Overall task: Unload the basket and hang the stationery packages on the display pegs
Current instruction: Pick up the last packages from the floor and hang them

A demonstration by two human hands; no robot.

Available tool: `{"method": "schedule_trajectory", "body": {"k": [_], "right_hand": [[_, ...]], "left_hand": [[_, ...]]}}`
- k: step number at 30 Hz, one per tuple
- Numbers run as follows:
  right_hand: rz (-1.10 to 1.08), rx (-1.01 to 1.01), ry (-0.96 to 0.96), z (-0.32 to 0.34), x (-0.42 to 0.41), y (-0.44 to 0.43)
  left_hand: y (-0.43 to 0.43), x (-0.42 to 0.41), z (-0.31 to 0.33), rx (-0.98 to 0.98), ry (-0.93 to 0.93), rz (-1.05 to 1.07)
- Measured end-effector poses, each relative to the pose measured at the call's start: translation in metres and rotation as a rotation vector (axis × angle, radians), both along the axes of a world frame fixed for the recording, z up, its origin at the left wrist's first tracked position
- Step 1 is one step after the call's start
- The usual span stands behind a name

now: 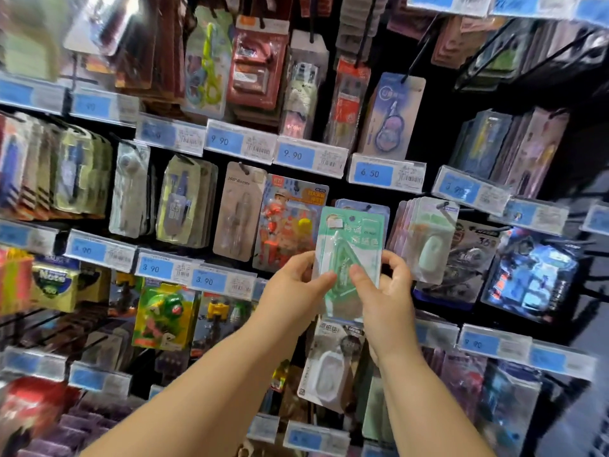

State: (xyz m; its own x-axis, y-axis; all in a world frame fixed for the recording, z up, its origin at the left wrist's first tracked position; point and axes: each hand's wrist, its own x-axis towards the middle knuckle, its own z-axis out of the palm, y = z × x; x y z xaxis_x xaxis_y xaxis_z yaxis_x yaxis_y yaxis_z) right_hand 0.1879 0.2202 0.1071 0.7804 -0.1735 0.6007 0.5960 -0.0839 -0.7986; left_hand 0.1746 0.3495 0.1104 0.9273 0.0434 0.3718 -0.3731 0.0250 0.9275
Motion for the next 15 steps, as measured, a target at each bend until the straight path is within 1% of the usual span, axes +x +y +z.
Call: {"method": "schedule_trajectory", "body": {"k": [3,9,12,15], "right_hand": [[-0.034,-0.009,-0.018,0.009,0.008,-0.009],[-0.097,-0.030,-0.045,0.016,0.018,-0.019],[-0.097,-0.049,-0.049,0.019,0.022,-0.022],[-0.079,-0.069,-0.020,0.023,0.027,-0.024]], "left_hand": [[-0.010,0.006,0.012,0.094,-0.018,0.076],[-0.023,0.011,0.023,0.164,-0.045,0.113],[-0.024,0.014,0.027,0.215,-0.043,0.148],[-0.025,0.016,0.030,0.315,-0.047,0.199]]}}
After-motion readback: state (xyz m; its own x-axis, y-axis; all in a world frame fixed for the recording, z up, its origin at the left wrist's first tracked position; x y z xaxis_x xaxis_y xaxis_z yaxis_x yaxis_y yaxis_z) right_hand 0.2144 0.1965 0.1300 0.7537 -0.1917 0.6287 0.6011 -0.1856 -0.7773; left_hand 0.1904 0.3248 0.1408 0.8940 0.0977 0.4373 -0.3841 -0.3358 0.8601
